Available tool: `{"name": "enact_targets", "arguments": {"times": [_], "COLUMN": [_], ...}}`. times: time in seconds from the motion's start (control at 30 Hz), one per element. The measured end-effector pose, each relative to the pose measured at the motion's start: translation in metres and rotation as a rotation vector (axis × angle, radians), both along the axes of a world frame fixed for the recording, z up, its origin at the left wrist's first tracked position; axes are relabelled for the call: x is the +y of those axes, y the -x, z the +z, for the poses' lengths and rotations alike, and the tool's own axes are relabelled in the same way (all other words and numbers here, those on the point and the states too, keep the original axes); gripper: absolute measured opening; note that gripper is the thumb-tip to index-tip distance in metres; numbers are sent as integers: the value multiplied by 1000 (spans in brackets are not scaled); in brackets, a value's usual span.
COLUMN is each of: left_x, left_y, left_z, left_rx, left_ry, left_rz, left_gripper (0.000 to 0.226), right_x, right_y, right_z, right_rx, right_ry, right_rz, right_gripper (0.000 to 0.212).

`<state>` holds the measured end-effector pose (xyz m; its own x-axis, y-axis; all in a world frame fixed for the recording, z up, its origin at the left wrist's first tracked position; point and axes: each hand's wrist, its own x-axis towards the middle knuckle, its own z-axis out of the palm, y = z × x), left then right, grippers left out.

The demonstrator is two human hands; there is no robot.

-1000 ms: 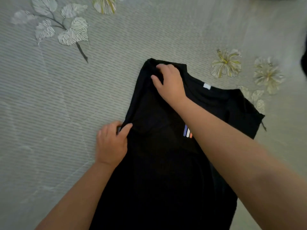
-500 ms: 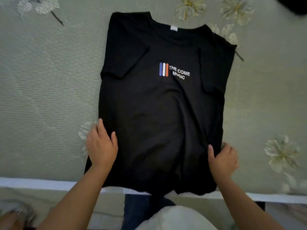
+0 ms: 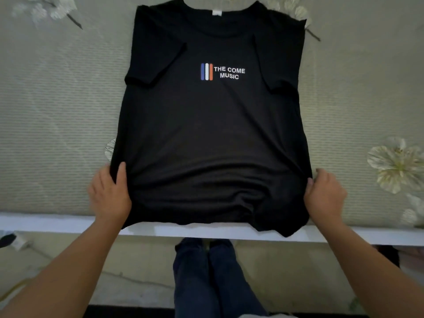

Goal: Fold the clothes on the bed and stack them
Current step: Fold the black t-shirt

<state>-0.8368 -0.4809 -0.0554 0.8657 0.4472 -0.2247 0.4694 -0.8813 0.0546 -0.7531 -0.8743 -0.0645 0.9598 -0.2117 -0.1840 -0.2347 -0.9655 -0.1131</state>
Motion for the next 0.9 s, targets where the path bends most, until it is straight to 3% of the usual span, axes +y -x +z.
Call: {"name": "enact_targets", "arguments": {"times": [0.07,0.13,0.23,0.37,0.4,0.47,0.57,0.6,0.7,0.9], "left_x": [-15,-35,-53,-50,-47,-47,-47,-46,-40,-29], "left_y": [10,25,48,53,50,46,46,47,49,67], "left_z": [0,-5,-18,-36,-37,-36,-34,-31,-27,-22], "left_rx": [-174,-278,-146,-47,-75,-100,-48,-26,-97,-132], "left_ry": [-26,21,28,-59,-73,-90,-87,-92,-97,-116], "left_rz": [-201,-467,-703,-714,-698,-691,-710,-716,-773,-784], "left_gripper": [42,34,58,86,78,57,84,87,58,62], "right_x": [10,23,25,0,-3,-7,-14,-20,-45,-68], "right_y": [19,47,82,78,72,67,74,77,80,77], "right_z": [5,5,-13,-37,-37,-39,-38,-35,-24,-12], "right_rx": [-238,-367,-281,-129,-126,-175,-236,-240,-233,-216], "right_ry": [-17,-37,47,205,218,227,232,225,189,283], "right_rz": [125,385,793,945,952,998,1077,1078,1011,1042], "right_gripper": [36,49,63,110,113,95,61,61,59,57]}}
